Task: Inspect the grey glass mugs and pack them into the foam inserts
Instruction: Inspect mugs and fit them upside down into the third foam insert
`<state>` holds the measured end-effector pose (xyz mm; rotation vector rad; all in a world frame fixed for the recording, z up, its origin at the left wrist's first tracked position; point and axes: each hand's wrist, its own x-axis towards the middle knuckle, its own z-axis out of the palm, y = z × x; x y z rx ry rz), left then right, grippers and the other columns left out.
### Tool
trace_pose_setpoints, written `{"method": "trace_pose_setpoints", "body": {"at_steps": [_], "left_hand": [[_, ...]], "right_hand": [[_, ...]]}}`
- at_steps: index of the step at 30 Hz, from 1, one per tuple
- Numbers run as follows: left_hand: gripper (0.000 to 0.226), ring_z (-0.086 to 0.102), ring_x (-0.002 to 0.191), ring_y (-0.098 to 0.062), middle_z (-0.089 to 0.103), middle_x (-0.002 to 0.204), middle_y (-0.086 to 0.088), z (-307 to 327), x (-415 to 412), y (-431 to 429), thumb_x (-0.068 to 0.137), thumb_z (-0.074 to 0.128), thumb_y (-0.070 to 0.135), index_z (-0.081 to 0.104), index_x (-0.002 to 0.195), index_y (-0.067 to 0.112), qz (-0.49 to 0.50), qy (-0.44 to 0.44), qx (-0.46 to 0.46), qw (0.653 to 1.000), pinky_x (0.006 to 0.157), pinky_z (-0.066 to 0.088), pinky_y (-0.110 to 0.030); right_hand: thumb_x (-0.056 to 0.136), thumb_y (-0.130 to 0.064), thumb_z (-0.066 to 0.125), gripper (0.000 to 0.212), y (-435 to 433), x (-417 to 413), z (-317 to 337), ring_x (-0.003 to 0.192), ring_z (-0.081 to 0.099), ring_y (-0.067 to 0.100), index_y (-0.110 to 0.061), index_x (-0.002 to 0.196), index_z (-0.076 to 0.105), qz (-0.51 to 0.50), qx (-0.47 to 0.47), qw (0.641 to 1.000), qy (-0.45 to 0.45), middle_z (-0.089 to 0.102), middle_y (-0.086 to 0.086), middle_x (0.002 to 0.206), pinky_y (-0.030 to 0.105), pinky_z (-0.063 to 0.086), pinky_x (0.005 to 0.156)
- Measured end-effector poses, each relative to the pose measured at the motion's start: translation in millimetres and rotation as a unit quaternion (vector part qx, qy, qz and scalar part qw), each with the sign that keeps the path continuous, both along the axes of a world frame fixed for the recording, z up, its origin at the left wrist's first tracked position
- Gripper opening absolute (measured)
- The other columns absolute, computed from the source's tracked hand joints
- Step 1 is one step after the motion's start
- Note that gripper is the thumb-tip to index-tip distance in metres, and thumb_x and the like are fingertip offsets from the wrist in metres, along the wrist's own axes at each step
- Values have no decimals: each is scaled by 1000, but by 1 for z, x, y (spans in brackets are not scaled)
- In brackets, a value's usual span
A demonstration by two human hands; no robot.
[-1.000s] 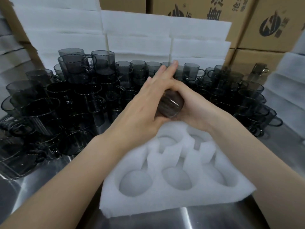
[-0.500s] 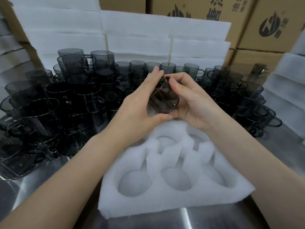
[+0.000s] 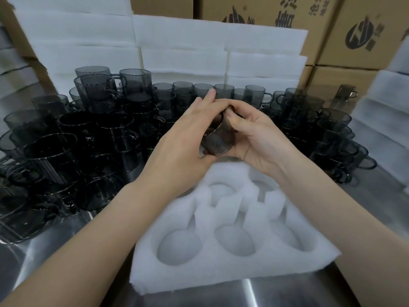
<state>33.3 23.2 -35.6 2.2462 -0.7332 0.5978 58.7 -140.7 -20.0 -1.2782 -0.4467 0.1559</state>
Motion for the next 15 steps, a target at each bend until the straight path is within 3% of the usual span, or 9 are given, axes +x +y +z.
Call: {"method": "trace_pose_setpoints", "body": {"at_steps": [4, 7, 10, 12, 15], "left_hand": [[90, 11, 148, -3, 20, 159, 18, 3, -1, -2, 74, 71, -8, 33, 132, 51, 3, -9, 6, 1000, 109, 22, -17], [84, 14, 148, -5, 23, 158, 17, 5, -3, -3, 74, 72, -7, 36, 130, 45, -13, -29, 18, 999, 112, 28, -26], [84, 16, 147, -5, 24, 158, 17, 3, -3, -2, 73, 74, -4, 38, 134, 40, -14, -47, 40, 998, 113, 30, -27], [86, 20, 146, -4, 26, 158, 13, 0, -2, -1, 72, 78, -1, 39, 139, 36, -7, -41, 30, 999, 113, 30, -25], [93, 26, 141, 3, 27, 156, 18, -1, 0, 0, 68, 83, 11, 35, 141, 42, 14, -19, 7, 1000, 105, 32, -13]], "right_hand": [[100, -6, 43, 24, 0, 0, 1, 68, 67, 14, -7, 118, 58, 12, -2, 1000, 13, 69, -8, 70, 45, 59, 69], [98, -6, 48, 21, 4, 1, 0, 67, 67, 18, -11, 100, 67, -51, -4, 998, 26, 70, 4, 77, 40, 58, 57], [99, -6, 47, 22, 7, 0, 0, 69, 67, 20, -13, 96, 68, -81, -14, 996, 22, 69, 8, 82, 35, 55, 53], [101, -6, 43, 25, 8, 0, 1, 76, 68, 21, -12, 102, 67, -87, -33, 996, 14, 69, 9, 87, 37, 57, 58], [103, -9, 38, 28, 8, -1, 1, 96, 65, 26, -6, 119, 61, -58, -34, 998, 14, 67, 13, 104, 50, 56, 81]]}}
